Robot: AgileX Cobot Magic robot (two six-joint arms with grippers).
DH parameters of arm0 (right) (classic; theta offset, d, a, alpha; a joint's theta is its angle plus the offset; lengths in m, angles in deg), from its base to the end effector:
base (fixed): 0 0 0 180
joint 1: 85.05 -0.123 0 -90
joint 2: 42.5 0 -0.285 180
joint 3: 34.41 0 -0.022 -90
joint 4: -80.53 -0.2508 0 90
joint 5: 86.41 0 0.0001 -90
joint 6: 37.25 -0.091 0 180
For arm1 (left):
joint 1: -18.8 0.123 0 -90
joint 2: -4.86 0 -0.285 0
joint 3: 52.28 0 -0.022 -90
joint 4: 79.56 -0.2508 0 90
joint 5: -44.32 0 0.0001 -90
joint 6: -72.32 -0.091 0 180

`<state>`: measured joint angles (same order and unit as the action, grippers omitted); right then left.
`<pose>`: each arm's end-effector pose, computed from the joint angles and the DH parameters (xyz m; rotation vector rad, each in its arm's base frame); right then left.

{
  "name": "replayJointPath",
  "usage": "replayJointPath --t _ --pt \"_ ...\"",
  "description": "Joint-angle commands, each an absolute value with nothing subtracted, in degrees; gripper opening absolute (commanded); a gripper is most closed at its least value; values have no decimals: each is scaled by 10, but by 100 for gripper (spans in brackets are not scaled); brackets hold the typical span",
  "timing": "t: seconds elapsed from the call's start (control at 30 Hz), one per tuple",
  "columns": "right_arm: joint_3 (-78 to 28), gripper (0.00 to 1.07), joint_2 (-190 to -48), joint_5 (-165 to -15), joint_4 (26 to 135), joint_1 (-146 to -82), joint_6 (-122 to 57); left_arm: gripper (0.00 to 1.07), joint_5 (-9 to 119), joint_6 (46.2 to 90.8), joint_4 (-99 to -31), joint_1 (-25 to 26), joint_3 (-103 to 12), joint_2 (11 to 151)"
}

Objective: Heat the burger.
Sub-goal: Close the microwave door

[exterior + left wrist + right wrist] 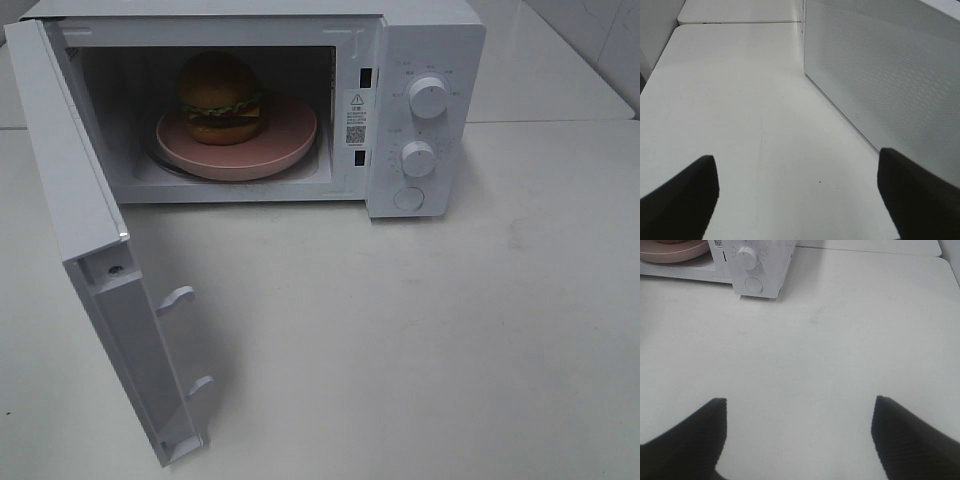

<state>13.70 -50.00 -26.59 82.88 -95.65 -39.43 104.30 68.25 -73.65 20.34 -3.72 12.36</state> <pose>-0.0052 -0.0043 0.2809 -0.1461 2.0099 0.0931 -0.0051 -0.0083 0.2788 0.0488 2.0210 -0.0610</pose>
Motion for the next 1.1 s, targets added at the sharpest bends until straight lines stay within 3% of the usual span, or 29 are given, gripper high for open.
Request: replayJointPath --t 0.03,0.43,0.5,0.53,0.6,0.63,0.7,0.73,0.77,0.8,0.93,1.1 --pt "138 76 -484 -270 828 -952 -390 82 1038 683 -736 204 -35 111" --pt "138 76 -484 -270 828 -952 -391 77 999 684 -735 204 -68 148" --pt "138 76 -484 -270 828 -952 -391 66 972 683 -735 204 -68 177" --pt "138 76 -484 -270 828 -952 -391 66 972 683 -735 204 -68 177" --pt "138 76 -484 -270 828 -952 -391 47 939 683 -738 204 -68 222" --pt "138 76 -484 -270 828 -952 -391 47 939 683 -738 204 -68 222" --pt "138 76 -484 -270 828 -952 -391 29 906 683 -739 204 -61 255" --pt "138 76 -484 -270 828 -952 -391 29 906 683 -739 204 -61 255" --pt "138 76 -484 -270 828 -952 -391 22 892 683 -740 204 -57 265" --pt "138 76 -484 -270 828 -952 -391 8 860 683 -740 204 -45 283" --pt "138 76 -484 -270 828 -952 -391 0 809 682 -741 204 -22 308" --pt "138 76 -484 -270 828 -952 -391 0 714 677 -742 204 11 349"
